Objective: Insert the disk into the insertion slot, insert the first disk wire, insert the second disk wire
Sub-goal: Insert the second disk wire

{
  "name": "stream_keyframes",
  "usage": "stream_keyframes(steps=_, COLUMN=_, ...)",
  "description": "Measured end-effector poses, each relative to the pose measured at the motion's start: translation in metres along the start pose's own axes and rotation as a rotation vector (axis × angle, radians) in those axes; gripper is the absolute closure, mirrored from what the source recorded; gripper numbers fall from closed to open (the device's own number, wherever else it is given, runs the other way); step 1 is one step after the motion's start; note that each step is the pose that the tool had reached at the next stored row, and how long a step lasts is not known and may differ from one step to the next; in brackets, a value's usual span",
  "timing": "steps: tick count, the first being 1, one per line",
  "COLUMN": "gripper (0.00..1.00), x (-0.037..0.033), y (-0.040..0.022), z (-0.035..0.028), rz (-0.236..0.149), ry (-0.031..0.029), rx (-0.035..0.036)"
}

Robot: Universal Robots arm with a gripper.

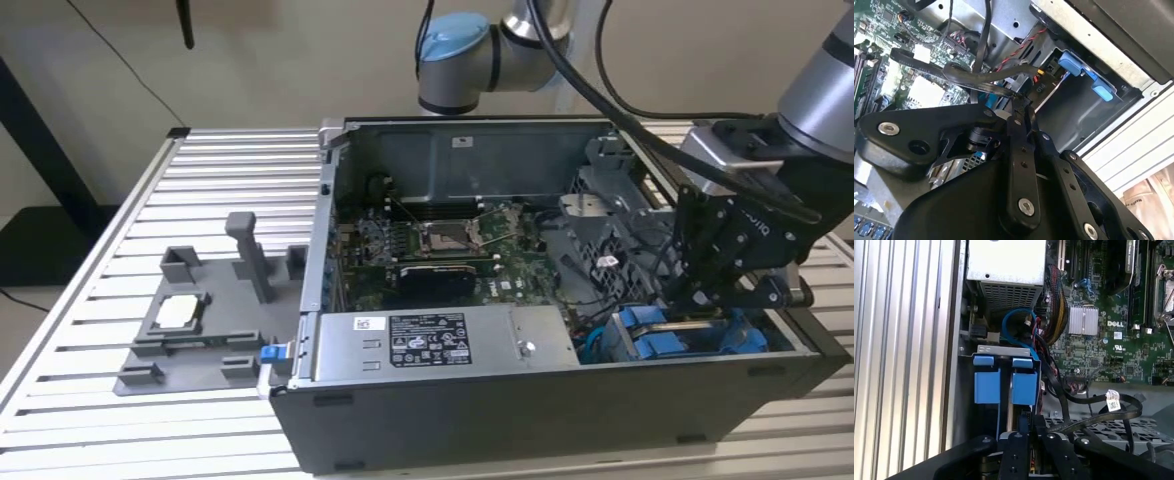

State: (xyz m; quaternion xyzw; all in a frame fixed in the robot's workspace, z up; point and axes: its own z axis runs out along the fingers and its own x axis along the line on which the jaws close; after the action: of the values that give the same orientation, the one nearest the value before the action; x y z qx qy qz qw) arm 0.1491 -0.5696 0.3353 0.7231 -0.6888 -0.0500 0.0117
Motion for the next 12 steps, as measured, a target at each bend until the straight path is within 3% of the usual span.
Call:
stream_keyframes(steps=2, gripper=0.82, x=0.0009, y=0.0002, z=-0.0010, rz=0.002, ry=-0.0092, rx=0.0000)
stream_keyframes(steps=3, gripper=0.76, x=0.0014, y=0.0003, z=-0.0025, rz=0.002, ry=-0.0134, rx=0.0001)
stream_keyframes(steps=8, gripper=0.76, x=0.0044, y=0.0012, z=-0.0098, rz=0.007, ry=-0.0352, rx=-0.0005)
stream_keyframes(steps=12, gripper=0.76, x=0.0072, y=0.0013, z=-0.0100, rz=0.017, ry=-0.0396, rx=-0.0012)
